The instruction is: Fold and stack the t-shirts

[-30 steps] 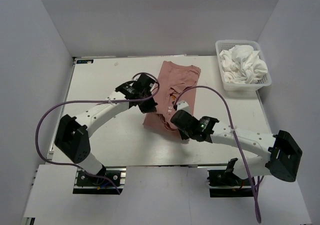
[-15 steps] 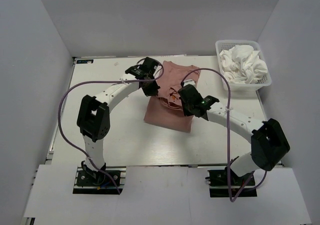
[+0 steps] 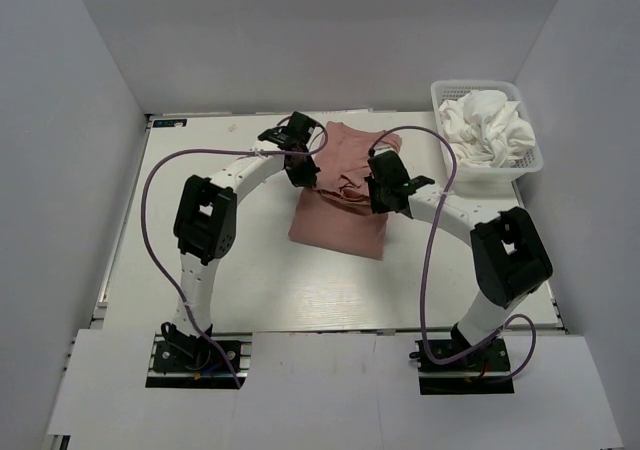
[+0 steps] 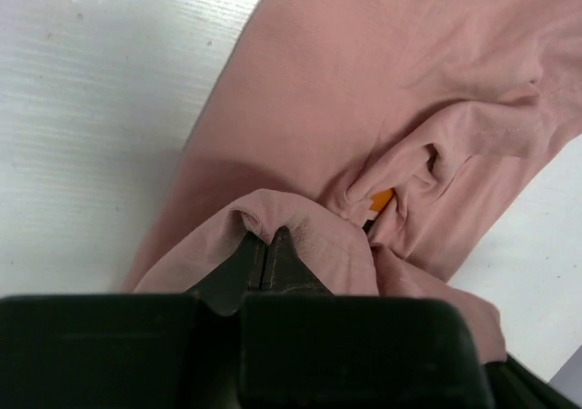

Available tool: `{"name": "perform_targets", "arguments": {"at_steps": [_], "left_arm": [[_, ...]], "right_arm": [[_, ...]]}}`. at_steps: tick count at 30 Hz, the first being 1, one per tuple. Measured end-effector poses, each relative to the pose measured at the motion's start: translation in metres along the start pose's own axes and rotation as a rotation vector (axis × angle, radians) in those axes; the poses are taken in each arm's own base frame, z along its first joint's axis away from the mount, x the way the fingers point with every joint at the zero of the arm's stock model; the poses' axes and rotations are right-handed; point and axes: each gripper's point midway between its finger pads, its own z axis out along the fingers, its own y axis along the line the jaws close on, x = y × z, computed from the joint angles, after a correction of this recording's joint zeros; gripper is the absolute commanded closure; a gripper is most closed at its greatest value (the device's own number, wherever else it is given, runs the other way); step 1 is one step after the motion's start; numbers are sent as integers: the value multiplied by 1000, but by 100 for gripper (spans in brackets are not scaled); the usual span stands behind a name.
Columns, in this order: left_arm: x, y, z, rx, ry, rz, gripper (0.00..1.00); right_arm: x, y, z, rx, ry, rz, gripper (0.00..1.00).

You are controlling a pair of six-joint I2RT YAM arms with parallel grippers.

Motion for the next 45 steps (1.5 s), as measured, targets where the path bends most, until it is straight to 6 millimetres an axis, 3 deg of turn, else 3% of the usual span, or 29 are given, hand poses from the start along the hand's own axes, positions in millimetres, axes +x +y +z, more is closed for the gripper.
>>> {"name": "perform_targets", "arguments": {"at_steps": [2,3,4,5,6,7,8,12,15,18,20,23,28,31,35,37,40,45], "left_arm": [[-2,0,2,4,-4,4,96],[-4,-1,3,7,-8,7,89],[-6,-2,4,11,-12,10,76],[-9,-4,4,18,-18,13,34],[-12,-6,6,23,-24,24,18],[-16,-8,7,29,-32,25,8],[-20,-10,8,39,-41,28,0],[-45,-21,8,69,-84,23,0],[-68,-29,2,99,-128,17,0],[-75,-24,-6,103,-146,23,0],[-67,-8,-8,81,-133,32,0],[-35,27,-15,18,-72,61,0],[39,80,-33,-42,55,116,0],[79,110,-39,-72,127,130,0],[94,124,-35,-85,157,129,4],[93,122,-33,-74,150,133,7],[92,118,-29,-56,145,137,16],[94,109,-19,-13,159,139,40]], "right_arm": [[-6,-3,7,-7,-7,0,100],[-9,-4,12,-12,-9,2,100],[-11,-4,15,-15,-11,3,94],[-13,-6,19,-17,-9,6,72],[-15,-6,23,-21,-7,11,61],[-18,-7,26,-19,-7,12,42],[-22,-8,30,-22,-7,13,11],[-45,-13,50,-23,-18,31,10],[-75,-19,66,-15,-34,82,10],[-88,-24,62,-23,-54,117,10],[-83,-25,50,-34,-53,130,10],[-63,-20,19,-87,-53,128,10],[14,-13,-35,-162,4,135,10],[67,-5,-46,-205,90,198,10],[120,3,-49,-241,195,309,10],[128,7,-49,-255,217,352,10],[115,17,-48,-303,182,393,12],[113,27,-41,-341,193,437,34]]}}
